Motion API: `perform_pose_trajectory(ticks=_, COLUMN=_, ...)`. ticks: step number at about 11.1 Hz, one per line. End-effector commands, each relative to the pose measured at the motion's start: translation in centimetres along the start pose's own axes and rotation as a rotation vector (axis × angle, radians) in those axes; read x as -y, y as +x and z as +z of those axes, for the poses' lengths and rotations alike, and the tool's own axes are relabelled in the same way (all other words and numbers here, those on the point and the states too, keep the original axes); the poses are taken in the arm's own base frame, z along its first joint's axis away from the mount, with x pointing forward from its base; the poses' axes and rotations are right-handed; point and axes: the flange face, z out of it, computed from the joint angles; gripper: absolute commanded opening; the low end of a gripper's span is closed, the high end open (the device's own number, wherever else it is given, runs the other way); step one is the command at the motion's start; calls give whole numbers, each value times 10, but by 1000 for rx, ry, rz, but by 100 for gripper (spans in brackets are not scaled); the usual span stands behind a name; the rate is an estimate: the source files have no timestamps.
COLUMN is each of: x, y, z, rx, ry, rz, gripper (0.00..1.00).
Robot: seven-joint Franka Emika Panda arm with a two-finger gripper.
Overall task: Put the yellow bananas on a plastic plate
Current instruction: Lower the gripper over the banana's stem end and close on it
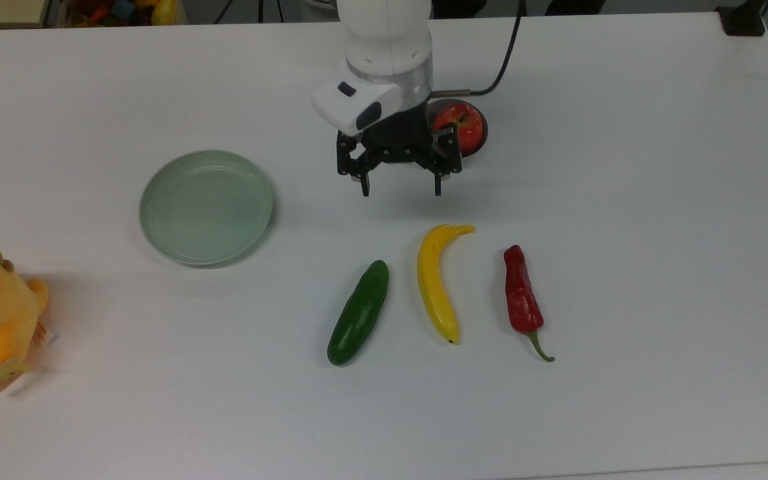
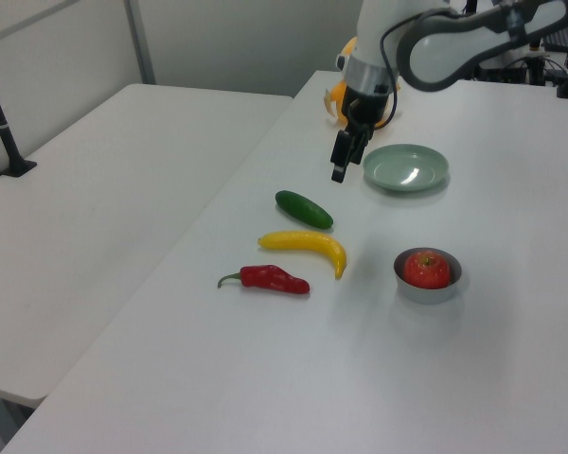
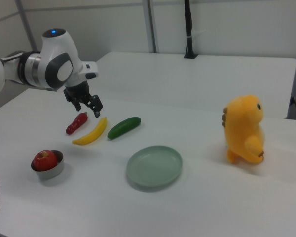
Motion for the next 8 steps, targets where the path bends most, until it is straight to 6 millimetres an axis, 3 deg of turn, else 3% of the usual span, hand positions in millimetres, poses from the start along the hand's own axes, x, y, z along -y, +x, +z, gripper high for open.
perform_pose_trajectory(ticks=1, x=15, y=4, z=40, rx=-11, ry=-35, rz=16, gripper=100)
perform_pose_trajectory(ticks=2, x=25, y=1, z=45, rx=-12, ry=-55, rz=-15, gripper=100)
perform_pose_trajectory(ticks=4, x=35, y=-1, z=80, rx=22, ry=-70, rz=-39, gripper=100)
perform_pose_trajectory(ticks=8, x=36, y=5, z=120, rx=-14, ry=-75, rz=-23, gripper=100)
